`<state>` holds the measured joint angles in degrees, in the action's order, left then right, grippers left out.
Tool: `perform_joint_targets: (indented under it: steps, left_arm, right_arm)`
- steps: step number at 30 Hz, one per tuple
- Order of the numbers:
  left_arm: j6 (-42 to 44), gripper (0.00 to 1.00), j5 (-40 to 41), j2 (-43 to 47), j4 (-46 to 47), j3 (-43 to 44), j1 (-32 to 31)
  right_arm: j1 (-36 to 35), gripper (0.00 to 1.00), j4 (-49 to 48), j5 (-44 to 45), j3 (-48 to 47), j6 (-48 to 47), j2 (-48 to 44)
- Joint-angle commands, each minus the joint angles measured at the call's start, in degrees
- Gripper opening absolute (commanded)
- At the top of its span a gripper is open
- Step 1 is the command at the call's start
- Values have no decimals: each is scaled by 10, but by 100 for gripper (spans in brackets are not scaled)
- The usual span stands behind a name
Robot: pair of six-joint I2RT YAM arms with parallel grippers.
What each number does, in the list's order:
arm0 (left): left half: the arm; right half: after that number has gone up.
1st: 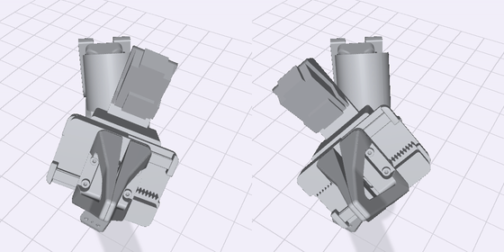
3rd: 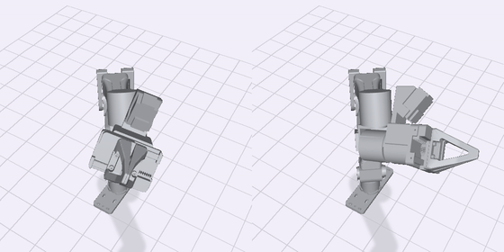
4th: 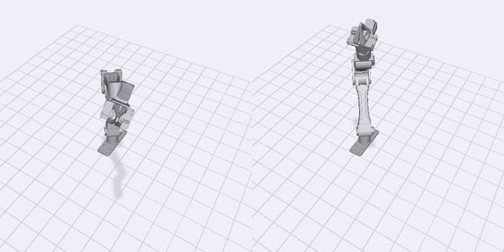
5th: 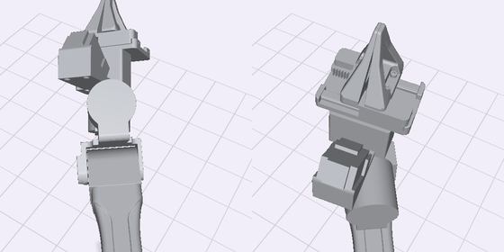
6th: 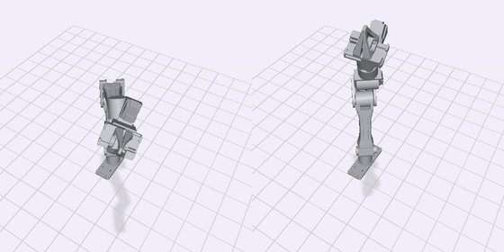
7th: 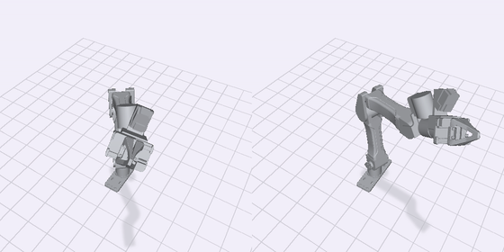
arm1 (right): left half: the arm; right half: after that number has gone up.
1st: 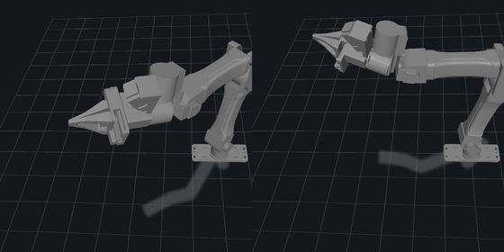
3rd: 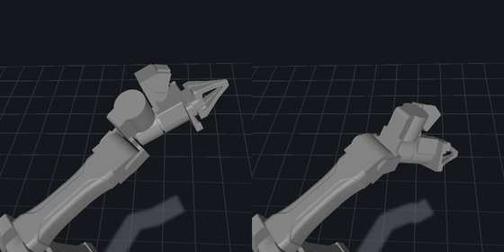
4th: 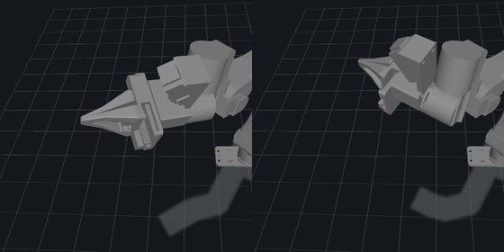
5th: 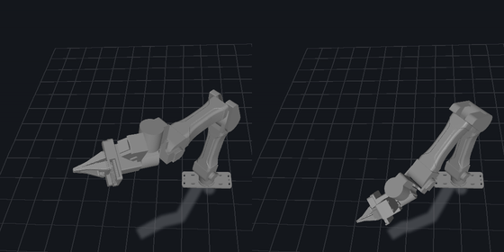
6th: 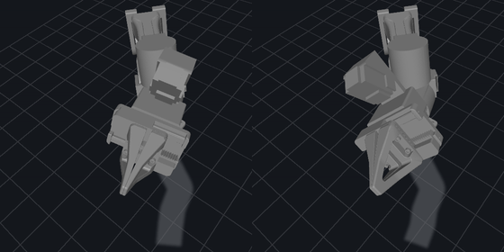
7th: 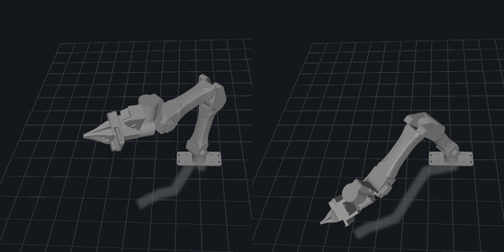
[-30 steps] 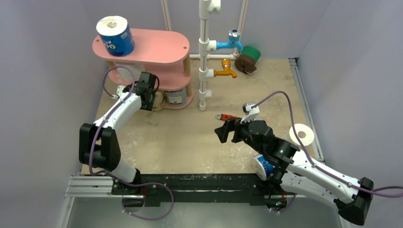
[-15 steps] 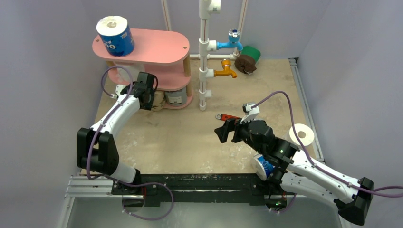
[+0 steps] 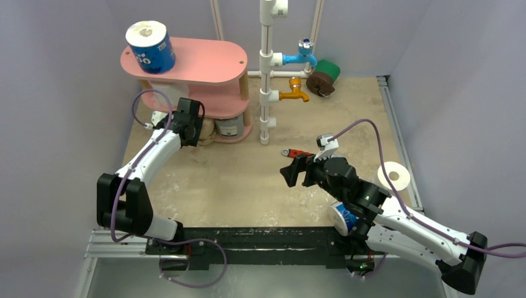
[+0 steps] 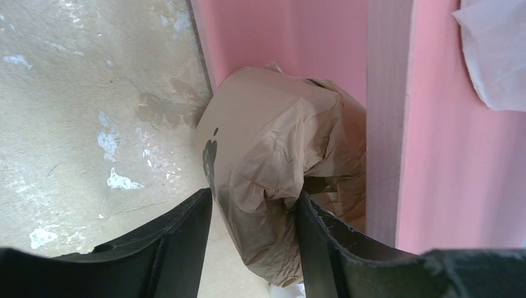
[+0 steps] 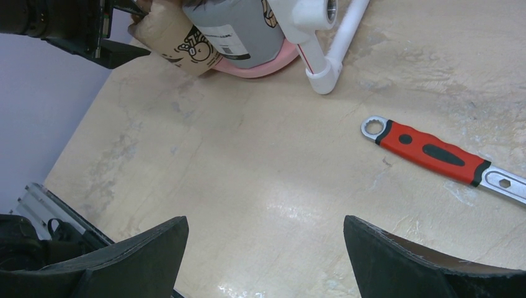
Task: Place and organize the paper towels onto the shelf
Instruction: Place the paper towel on the shelf.
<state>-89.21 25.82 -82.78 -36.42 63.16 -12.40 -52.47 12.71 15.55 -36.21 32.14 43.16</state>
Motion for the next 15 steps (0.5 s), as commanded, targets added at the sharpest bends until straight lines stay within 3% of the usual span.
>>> perform_joint_targets:
  steps: [1, 15]
  left_arm:
    - [36, 51, -8, 18, 45, -5, 4]
    - [76, 52, -28, 35, 144, -44, 6]
  right_arm:
    - [1, 99, -21, 8, 4, 3, 1]
    - [1, 99, -23, 8, 6, 1, 0]
